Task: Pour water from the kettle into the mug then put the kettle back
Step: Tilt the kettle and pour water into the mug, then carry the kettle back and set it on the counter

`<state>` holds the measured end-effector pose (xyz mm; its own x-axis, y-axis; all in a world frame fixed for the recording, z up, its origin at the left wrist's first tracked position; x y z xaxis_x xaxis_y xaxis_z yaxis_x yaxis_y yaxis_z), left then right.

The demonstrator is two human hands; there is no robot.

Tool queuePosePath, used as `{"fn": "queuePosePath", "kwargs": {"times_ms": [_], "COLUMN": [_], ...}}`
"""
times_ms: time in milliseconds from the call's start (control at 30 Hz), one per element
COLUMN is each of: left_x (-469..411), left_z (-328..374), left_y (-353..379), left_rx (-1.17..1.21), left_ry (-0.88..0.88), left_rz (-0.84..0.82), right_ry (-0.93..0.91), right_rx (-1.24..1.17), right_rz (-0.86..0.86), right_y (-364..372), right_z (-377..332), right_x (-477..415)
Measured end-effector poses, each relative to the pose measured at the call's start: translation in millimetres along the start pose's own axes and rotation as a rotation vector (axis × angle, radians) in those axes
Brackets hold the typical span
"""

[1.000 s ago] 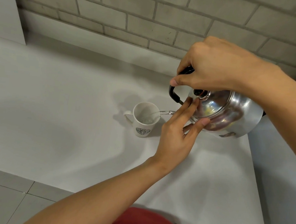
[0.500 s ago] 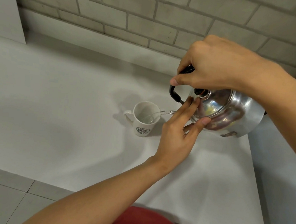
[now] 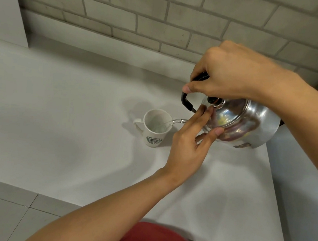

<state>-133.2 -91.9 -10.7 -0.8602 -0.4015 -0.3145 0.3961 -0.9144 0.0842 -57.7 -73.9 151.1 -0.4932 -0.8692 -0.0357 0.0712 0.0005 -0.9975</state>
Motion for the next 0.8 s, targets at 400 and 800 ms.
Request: {"fn": "queuePosePath", "kwargs": {"times_ms": [400, 800], "left_x": [-2, -18], "left_z": [4, 27], "left_y": [-12, -22], "left_rx": [-0.454, -0.433], "left_ry": [0.078, 0.148], "left_rz": [-0.183, -0.068], "right_ry": [0.145, 0.368], "right_rx": [-0.280, -0.724], "right_rz": [0.316, 0.637], "right_y": [11, 53], "right_z": [40, 96], "right_x": [58, 128]}}
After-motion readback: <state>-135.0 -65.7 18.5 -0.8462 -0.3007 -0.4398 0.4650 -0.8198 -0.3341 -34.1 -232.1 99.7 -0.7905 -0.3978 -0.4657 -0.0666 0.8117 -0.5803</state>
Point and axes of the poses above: each hand's wrist, its own x-axis away from the middle knuckle, its own y-axis out of the palm, z = x × y, the point moved 9 cm from there along -x, towards the middle knuckle
